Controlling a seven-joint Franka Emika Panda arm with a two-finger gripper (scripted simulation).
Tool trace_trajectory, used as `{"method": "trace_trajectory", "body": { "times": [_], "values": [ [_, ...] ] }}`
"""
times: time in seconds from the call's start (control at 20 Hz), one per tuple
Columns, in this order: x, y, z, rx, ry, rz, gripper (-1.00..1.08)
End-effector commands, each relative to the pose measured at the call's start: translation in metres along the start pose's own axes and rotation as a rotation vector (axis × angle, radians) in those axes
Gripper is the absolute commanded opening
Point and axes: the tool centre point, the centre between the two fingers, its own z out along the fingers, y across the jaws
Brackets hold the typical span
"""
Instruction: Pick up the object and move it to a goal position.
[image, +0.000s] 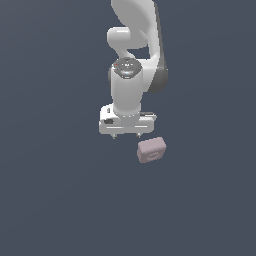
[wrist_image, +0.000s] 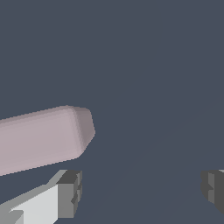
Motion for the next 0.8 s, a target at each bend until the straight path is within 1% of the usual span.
{"method": "trace_trajectory", "body": {
  "times": [0.0,0.15,0.45,0.75],
  "values": [
    [0.000,0.000,0.000,0.000,0.000,0.000,1.00],
    [-0.001,-0.005,0.003,0.006,-0.006,0.002,1.00],
    [-0.008,-0.026,0.014,0.033,-0.037,0.003,1.00],
    [-0.007,-0.026,0.014,0.032,-0.036,0.009,1.00]
  ]
}}
